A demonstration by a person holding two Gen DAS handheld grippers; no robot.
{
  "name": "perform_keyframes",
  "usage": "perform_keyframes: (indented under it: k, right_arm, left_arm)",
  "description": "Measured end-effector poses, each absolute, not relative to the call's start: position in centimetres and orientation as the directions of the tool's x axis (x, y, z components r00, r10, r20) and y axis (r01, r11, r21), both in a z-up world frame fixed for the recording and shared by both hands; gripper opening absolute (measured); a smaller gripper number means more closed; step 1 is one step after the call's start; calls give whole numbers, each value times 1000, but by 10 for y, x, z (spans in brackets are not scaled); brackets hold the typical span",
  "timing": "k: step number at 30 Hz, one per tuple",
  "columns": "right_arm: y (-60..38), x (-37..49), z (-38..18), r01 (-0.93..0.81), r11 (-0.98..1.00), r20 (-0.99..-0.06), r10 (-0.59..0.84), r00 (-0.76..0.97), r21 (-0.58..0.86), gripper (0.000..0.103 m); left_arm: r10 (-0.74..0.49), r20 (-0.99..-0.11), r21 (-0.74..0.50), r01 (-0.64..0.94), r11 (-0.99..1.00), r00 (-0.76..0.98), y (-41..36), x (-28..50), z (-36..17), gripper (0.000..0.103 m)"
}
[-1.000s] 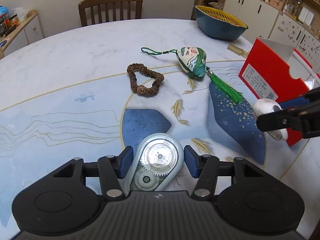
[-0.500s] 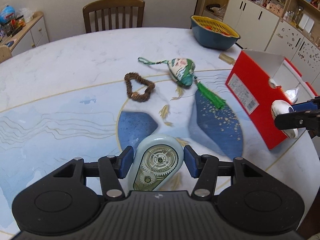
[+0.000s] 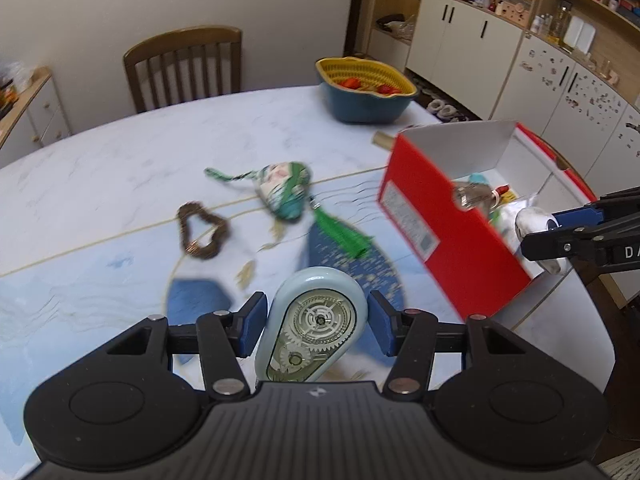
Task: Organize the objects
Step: 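Carry the tape roller with the left tool while the right tool carries the tooth plush into the box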
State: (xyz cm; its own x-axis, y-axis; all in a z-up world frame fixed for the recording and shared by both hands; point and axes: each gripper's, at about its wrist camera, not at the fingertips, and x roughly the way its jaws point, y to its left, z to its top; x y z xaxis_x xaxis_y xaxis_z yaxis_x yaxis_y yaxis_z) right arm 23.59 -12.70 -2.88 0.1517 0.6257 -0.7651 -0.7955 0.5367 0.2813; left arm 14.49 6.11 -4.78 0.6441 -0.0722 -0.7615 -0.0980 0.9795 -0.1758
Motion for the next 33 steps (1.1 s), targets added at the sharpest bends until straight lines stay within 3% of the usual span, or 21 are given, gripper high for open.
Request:
perform_keyframes:
  k: [19,33]
  right_arm:
    - [-226,325,-54,-709,642,-757,608,239,292,46]
    - [-246,363,-72,-715,650,-780,577,242,259,46]
  left_arm:
    - [-105,-747,-156,-19,988,656,-31,229,-30,54]
    - [-169,-759,-185,41,982,629,-73,306,-19,54]
